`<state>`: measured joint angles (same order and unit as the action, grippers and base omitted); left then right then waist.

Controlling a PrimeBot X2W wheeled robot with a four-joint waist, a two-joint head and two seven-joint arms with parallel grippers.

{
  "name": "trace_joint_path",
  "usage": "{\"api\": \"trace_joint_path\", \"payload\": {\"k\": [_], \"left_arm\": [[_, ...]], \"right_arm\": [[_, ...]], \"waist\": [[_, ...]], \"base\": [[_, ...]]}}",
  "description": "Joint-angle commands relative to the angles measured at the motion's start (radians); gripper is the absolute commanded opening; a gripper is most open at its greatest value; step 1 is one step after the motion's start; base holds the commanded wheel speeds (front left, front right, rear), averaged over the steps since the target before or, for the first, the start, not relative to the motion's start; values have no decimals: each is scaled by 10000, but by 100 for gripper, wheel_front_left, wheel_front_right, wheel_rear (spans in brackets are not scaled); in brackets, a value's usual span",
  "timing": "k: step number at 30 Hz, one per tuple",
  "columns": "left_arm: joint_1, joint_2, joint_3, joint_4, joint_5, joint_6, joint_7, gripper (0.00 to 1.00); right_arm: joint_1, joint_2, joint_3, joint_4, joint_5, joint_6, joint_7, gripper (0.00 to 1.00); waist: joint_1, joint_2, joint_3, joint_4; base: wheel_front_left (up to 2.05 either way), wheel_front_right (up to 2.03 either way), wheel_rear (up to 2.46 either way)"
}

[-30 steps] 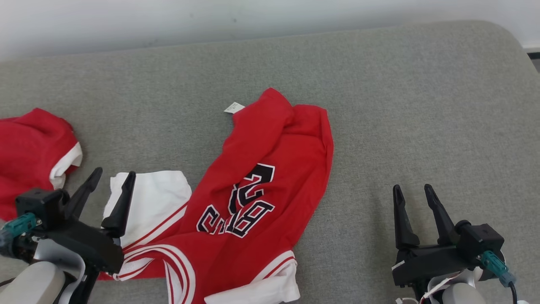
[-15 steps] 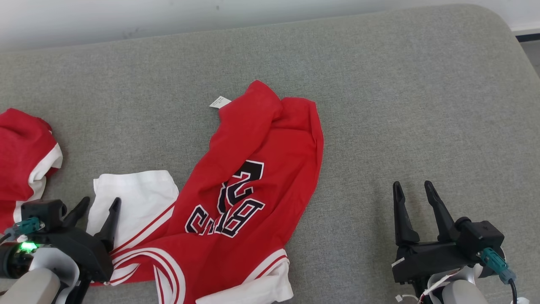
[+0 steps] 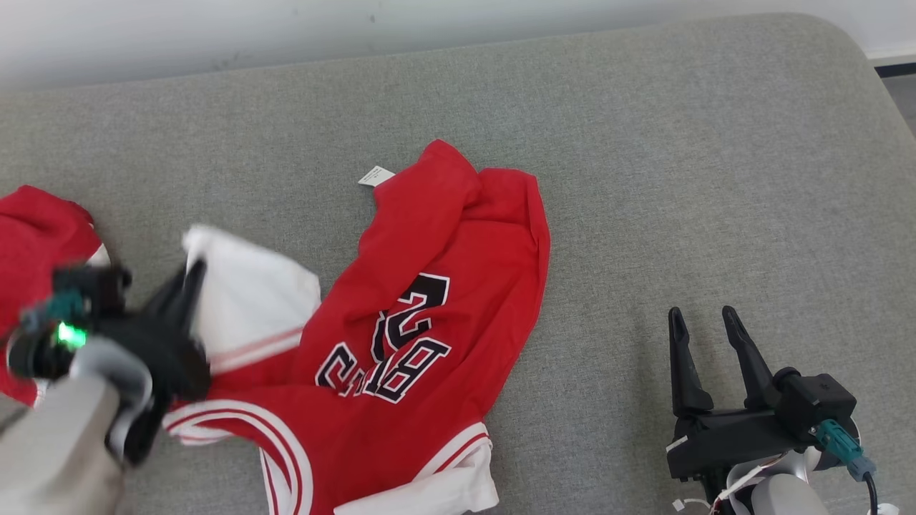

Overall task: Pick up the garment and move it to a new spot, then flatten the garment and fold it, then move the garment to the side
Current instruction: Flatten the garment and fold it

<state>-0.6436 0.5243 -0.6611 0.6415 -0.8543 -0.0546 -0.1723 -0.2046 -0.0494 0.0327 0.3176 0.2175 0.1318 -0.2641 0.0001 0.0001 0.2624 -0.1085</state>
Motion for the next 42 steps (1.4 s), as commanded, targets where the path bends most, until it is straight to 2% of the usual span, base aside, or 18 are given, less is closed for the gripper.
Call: {"api": "trace_joint_path", "payload": {"k": [1,4,6,12,16,19,20,21,30,34,38,42], "left_arm": [[-552,-55,-27,-47,218,-52,-77,0],[-1584,-98,-76,-132,504,-150,-63,0],[-2690,30,-15,-176,775,-248,-31,0],[-4637,271,155,136,1033,-453,-42,0],[-5607,490,295,670,1213,-510,-230,0],[-5853,454,280,1221,1255,-549,-292,0],[-5898,446,235,1397,1290,-563,-299,37],[-5890,431,189,1557,1326,-578,-336,100],[-5470,288,89,2414,1304,-666,-773,100],[-5057,324,243,2335,1220,-719,-912,100],[-4179,349,808,1482,1310,-678,-934,100],[-2694,308,1912,37,1641,-230,-928,100]], "right_arm": [[-13,-16,-26,-16,-107,-22,-5,100],[-116,-16,20,-42,-99,-22,-5,100],[-201,-17,58,-86,-31,-22,-5,100],[-311,-16,91,-173,169,-22,-5,100],[-396,-14,129,-219,308,-22,-5,100],[-425,-14,156,-247,399,-22,-5,100],[-443,-14,175,-258,398,-22,-5,100],[-461,-14,192,-262,424,-22,-5,100],[-398,-17,90,-212,300,-22,-5,100],[-314,-17,113,-156,242,-22,-5,100],[-131,-16,104,-83,183,-22,-5,100],[51,-17,115,-12,84,-22,-5,100]], "waist": [[-1,-1,-6,5],[-1,-1,79,-57],[-1,-1,224,-227],[-1,-1,579,-685],[-1,-1,855,-999],[-1,-1,988,-1141],[-1,-1,1026,-1174],[-1,-1,1045,-1199],[-1,-1,755,-1012],[-1,-1,340,-827],[-1,-1,-91,-570],[-1,-1,-503,-304]], "base": [[0,0,0],[0,0,0],[0,0,0],[0,0,0],[0,0,0],[0,0,0],[0,0,0],[0,0,0],[0,0,0],[0,0,0],[0,0,0],[0,0,0]]}}
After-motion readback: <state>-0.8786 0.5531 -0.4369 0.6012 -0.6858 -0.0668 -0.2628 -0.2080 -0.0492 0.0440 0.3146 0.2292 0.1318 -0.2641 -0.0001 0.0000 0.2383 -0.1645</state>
